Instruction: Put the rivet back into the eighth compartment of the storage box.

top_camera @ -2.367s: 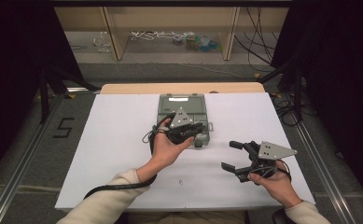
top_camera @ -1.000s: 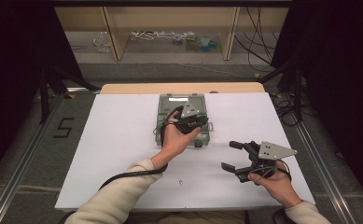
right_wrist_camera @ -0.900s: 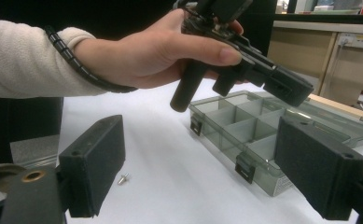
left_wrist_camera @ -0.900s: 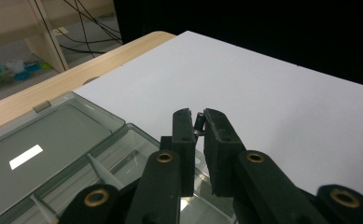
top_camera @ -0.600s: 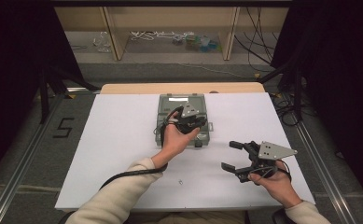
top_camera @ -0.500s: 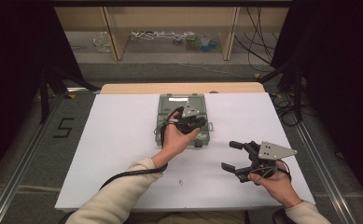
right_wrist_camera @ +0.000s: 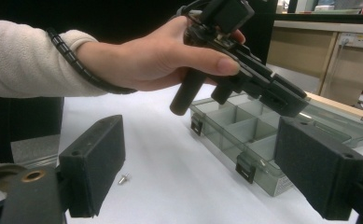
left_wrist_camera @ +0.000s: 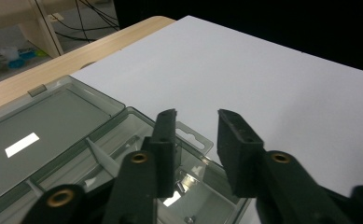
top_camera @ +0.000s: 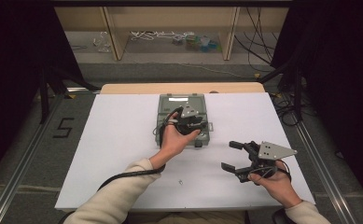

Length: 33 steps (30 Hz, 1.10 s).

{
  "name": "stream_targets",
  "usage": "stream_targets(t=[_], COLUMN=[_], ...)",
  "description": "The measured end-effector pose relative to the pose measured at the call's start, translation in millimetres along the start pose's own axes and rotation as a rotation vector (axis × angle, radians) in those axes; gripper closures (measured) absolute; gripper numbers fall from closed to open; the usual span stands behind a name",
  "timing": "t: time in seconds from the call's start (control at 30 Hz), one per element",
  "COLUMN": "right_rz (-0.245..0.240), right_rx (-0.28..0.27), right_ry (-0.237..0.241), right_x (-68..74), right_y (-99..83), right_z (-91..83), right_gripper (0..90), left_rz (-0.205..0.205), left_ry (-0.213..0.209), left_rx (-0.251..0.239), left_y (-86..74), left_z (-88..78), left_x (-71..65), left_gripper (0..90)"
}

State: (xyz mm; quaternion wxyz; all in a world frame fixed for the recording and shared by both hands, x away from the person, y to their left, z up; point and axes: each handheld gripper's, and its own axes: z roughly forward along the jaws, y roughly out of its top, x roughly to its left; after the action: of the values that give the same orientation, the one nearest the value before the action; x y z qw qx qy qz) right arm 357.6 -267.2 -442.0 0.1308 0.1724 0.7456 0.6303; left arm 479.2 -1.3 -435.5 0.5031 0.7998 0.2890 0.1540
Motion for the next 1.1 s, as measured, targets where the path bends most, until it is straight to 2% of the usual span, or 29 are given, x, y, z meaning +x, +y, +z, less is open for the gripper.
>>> stream_targets(t=[0.1, 0.2, 0.27, 0.3, 0.37, 0.4, 0.47, 0.63, 0.67, 0.73, 0.77, 0.83, 0.93, 0.97, 1.0, 1.1], right_rz=[0.001, 0.003, -0.002, -0.001, 0.000, 0.000, 0.001, -0.002, -0.002, -0.002, 0.001, -0.001, -0.002, -0.001, -0.001, -0.001], right_rx=[-0.001, 0.001, -0.007, -0.006, -0.006, -0.005, -0.004, -0.010, -0.010, -0.010, -0.008, -0.010, -0.010, -0.010, -0.010, -0.005], right_ry=[-0.001, 0.000, 0.003, 0.003, 0.003, 0.003, 0.002, 0.004, 0.004, 0.004, 0.004, 0.005, 0.005, 0.004, 0.004, 0.004], right_x=[0.0, 0.2, -0.2, -0.1, -0.1, 0.0, 0.0, 0.0, 0.1, 0.1, 0.3, 0.0, 0.0, 0.0, -0.1, 0.1], right_y=[0.0, 0.0, -0.1, -0.1, 0.0, 0.0, -0.1, -0.1, -0.1, 0.0, 0.0, -0.1, -0.1, -0.1, -0.1, 0.1], right_z=[0.0, 0.0, 0.7, 0.6, 0.6, 0.6, 0.5, 1.0, 1.0, 1.0, 0.9, 1.1, 1.0, 1.0, 1.0, 0.8], right_gripper=[17.6, 17.6, 17.6, 17.6, 17.6, 17.6, 17.6, 17.6, 17.6, 17.6, 17.6, 17.6, 17.6, 17.6, 17.6, 17.6], left_rz=[0.004, 0.015, 0.042, 0.040, 0.063, 0.089, 0.095, 0.124, 0.123, 0.153, 0.155, 0.205, 0.251, 0.296, 0.325, 0.358], left_ry=[-0.015, -0.028, -0.030, -0.042, -0.061, -0.072, -0.074, -0.092, -0.101, -0.118, -0.125, -0.149, -0.170, -0.181, -0.190, -0.206], left_rx=[0.004, 0.010, 0.027, 0.025, 0.039, 0.056, 0.053, 0.090, 0.103, 0.157, 0.165, 0.215, 0.250, 0.291, 0.317, 0.362], left_y=[-0.3, -0.9, -1.3, -1.9, -3.0, -3.4, -5.0, -9.1, -9.5, -10.4, -11.4, -12.6, -16.0, -15.8, -16.4, -20.0], left_z=[-6.7, -13.4, -19.8, -21.3, -27.4, -31.2, -37.2, -52.6, -54.5, -58.9, -60.2, -64.6, -68.0, -70.1, -71.3, -73.3], left_x=[-0.8, -3.3, -5.9, -7.1, -10.5, -10.9, -14.8, -17.9, -18.6, -19.7, -21.9, -24.1, -28.6, -28.0, -28.7, -34.1], left_gripper=[53.7, 39.7, 29.0, 23.7, 16.3, 13.8, 9.6, 6.4, 6.3, 6.0, 6.0, 6.1, 7.8, 8.0, 8.5, 9.6])
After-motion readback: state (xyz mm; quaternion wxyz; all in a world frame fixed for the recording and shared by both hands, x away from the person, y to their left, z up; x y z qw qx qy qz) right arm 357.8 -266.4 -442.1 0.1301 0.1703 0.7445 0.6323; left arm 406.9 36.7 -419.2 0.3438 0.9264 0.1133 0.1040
